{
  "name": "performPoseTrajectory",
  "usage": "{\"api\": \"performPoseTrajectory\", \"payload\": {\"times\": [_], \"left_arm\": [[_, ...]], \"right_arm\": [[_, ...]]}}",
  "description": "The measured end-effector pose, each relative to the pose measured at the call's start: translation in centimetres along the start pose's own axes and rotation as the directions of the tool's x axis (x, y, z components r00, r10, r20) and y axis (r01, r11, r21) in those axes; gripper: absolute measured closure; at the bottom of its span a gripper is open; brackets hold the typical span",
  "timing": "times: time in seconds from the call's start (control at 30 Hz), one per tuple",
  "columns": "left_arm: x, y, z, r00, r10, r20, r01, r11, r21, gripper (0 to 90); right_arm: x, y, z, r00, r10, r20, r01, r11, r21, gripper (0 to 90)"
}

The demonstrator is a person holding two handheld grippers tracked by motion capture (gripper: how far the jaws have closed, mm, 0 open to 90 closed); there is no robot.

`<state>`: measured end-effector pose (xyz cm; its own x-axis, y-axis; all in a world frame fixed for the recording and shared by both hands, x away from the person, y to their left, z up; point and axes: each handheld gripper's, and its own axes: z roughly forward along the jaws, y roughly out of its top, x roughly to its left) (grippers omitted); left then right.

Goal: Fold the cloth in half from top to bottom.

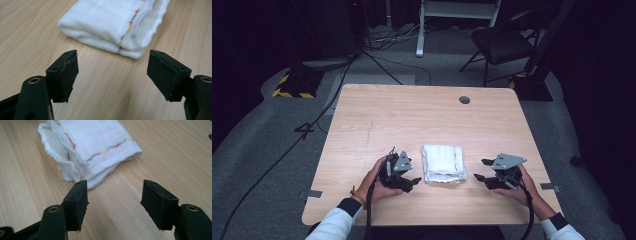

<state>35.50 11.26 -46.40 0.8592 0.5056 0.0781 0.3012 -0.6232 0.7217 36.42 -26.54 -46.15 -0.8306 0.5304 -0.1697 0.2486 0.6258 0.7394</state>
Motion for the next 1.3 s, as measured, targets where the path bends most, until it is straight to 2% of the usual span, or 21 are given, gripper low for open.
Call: {"api": "performPoseTrajectory", "payload": {"times": [0.33, 0.63, 0.8, 0.87, 1.13, 1.3], "left_arm": [[0.2, -1.2, -1.1, 0.9972, -0.010, -0.074, 0.013, 0.9993, 0.036, 18.7], [0.2, -2.5, -1.8, 0.9931, 0.014, -0.117, -0.003, 0.9958, 0.091, 18.6], [0.4, -3.3, -2.4, 0.9890, 0.001, -0.148, 0.015, 0.9940, 0.108, 18.6], [0.6, -3.7, -2.6, 0.9864, -0.001, -0.164, 0.020, 0.9930, 0.117, 18.6], [1.3, -5.5, -3.6, 0.9732, -0.021, -0.229, 0.051, 0.9910, 0.123, 18.6], [1.6, -6.4, -3.7, 0.9689, -0.042, -0.244, 0.076, 0.9885, 0.131, 18.6]], "right_arm": [[-0.3, -1.0, -0.7, 0.9986, 0.007, 0.053, -0.009, 0.999, 0.041, 31.3], [-0.9, -2.5, -1.6, 0.9946, 0.031, 0.099, -0.039, 0.996, 0.076, 28.2], [-1.4, -3.4, -2.2, 0.9915, 0.049, 0.121, -0.058, 0.995, 0.076, 28.2], [-1.5, -3.8, -2.4, 0.9915, 0.060, 0.116, -0.070, 0.994, 0.081, 28.5], [-2.0, -5.6, -3.4, 0.9865, 0.096, 0.133, -0.109, 0.990, 0.090, 28.6], [-2.4, -6.7, -4.0, 0.9822, 0.130, 0.135, -0.143, 0.986, 0.089, 28.6]]}}
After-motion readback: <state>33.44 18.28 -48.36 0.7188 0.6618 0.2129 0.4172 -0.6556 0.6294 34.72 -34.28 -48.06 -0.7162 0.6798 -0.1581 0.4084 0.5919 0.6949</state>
